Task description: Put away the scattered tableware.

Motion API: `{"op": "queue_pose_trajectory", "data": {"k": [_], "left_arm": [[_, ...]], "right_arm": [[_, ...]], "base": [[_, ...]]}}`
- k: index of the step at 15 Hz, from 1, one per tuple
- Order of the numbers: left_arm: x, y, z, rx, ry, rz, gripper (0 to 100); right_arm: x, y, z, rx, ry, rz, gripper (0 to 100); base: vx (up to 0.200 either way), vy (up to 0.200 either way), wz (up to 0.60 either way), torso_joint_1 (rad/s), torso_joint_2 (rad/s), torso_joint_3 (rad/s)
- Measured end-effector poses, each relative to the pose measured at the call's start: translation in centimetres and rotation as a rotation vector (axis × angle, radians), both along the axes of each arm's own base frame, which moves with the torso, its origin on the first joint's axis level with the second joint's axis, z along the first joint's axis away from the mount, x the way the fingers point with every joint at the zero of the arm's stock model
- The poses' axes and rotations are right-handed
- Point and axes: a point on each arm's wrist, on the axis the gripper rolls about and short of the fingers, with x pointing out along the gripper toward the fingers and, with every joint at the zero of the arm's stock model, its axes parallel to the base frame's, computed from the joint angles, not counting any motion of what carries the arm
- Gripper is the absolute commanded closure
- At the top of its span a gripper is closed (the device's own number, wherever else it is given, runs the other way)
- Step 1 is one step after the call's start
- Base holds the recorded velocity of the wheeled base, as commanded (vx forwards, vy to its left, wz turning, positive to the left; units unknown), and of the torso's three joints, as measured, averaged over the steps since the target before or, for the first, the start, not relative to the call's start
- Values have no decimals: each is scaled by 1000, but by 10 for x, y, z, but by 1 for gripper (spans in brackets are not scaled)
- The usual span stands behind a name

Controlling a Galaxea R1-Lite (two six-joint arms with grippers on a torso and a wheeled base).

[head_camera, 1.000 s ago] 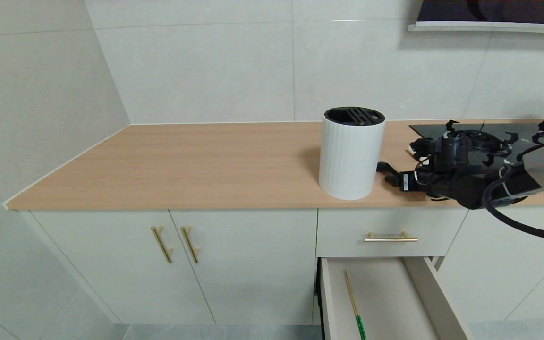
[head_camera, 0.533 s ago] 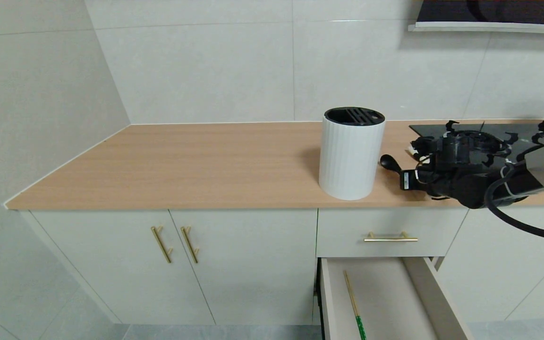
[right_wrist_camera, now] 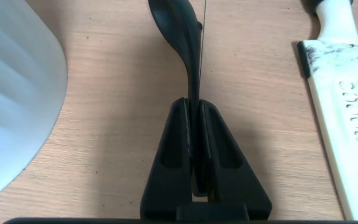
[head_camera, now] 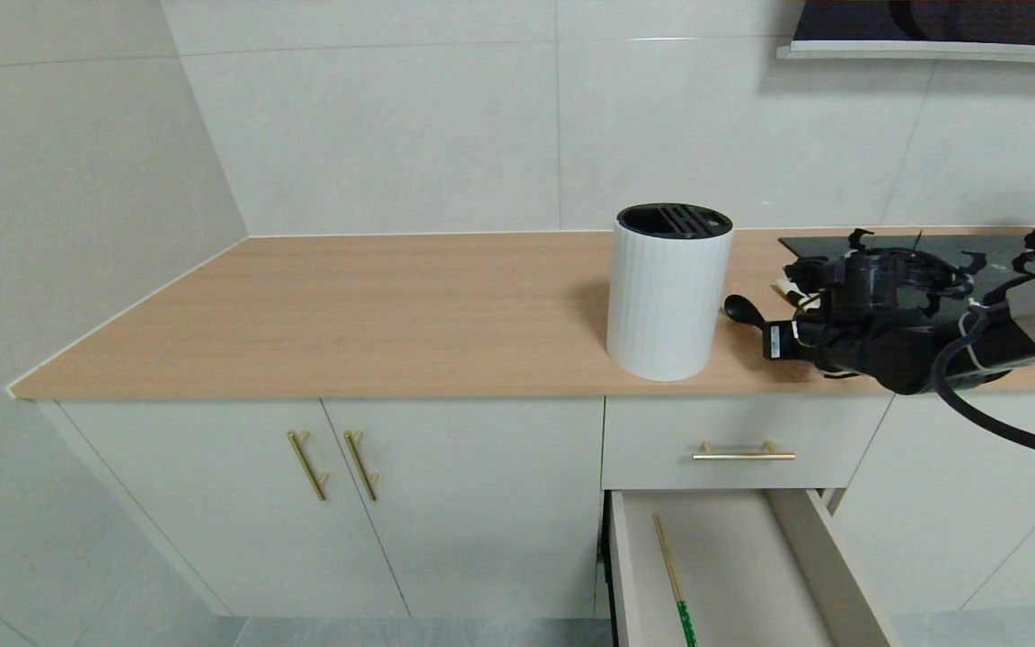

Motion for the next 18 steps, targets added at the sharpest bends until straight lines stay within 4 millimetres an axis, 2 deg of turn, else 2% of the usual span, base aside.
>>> {"op": "queue_pose_trajectory", "data": {"k": [5, 8, 11, 15, 18], "left_arm": [[0, 0, 0, 0, 0, 0, 0], [0, 0, 0, 0, 0, 0, 0], [0, 0, 0, 0, 0, 1, 0], [0, 0, 0, 0, 0, 0, 0], [0, 0, 0, 0, 0, 0, 0]], "right_arm": [[-18, 4, 12, -20, -2, -49, 100], [-47, 10, 17, -29, 34, -61, 100], [-90, 20, 29, -1, 55, -67, 100], [-160, 22, 30, -7, 111, -41, 100], [-188, 16, 26, -9, 137, -33, 100]], "base": [[0, 0, 0, 0, 0, 0], [0, 0, 0, 0, 0, 0], [0, 0, 0, 0, 0, 0], [0, 0, 0, 0, 0, 0], [0, 0, 0, 0, 0, 0]]}}
